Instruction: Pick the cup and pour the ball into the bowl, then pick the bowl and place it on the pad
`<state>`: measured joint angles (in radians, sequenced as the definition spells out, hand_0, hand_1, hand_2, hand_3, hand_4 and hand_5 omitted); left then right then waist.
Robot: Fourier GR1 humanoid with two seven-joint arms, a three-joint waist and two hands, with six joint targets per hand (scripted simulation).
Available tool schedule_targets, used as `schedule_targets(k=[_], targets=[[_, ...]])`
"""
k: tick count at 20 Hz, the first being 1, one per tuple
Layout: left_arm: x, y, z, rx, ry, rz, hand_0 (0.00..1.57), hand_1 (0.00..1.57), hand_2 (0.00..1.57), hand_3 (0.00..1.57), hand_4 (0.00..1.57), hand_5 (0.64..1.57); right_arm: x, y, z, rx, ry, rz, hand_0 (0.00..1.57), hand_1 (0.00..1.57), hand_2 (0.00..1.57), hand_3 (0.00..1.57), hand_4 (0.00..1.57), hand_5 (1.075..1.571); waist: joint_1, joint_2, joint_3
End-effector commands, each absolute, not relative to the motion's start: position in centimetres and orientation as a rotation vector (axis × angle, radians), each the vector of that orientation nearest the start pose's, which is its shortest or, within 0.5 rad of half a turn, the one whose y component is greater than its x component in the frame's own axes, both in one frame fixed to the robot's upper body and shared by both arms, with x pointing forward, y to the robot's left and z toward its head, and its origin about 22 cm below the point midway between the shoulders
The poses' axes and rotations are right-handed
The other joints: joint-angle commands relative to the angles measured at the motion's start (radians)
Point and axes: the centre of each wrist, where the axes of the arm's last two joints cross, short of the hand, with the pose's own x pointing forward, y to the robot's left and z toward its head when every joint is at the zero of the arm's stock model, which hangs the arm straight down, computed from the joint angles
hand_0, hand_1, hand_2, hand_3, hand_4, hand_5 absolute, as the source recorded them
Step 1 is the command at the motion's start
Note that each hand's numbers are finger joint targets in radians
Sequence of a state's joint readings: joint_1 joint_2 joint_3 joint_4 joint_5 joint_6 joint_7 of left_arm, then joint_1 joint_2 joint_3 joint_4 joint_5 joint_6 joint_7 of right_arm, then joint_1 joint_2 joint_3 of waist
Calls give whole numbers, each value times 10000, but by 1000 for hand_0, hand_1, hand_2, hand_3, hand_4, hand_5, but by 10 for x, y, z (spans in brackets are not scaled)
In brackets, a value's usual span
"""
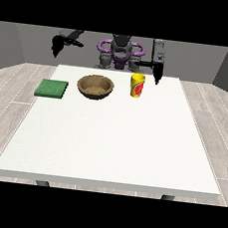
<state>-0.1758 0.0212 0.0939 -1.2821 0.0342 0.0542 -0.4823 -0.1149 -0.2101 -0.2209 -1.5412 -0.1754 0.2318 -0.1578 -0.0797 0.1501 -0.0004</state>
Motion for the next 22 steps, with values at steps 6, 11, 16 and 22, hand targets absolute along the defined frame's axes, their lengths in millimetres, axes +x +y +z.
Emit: schedule_targets(k=[6,11,16,22], targets=[[294,231,-79,1169,-19595,766,0,0,0,0,0,1517,275,-348,45,431,-18881,764,0,0,0,0,0,1570,-231,674,-1],[313,232,-87,1611,-19090,974,0,0,0,0,0,1520,264,-314,29,928,-18552,1043,0,0,0,0,0,1571,-700,445,-3],[315,223,-94,1432,-19066,535,0,0,0,0,0,1523,271,-354,15,650,-18493,767,0,0,0,0,0,1571,-258,447,2],[324,210,-91,2994,-19786,-597,1018,1018,1101,888,1467,776,288,-341,35,679,-19244,1244,0,0,0,0,0,1570,-759,1371,3]])
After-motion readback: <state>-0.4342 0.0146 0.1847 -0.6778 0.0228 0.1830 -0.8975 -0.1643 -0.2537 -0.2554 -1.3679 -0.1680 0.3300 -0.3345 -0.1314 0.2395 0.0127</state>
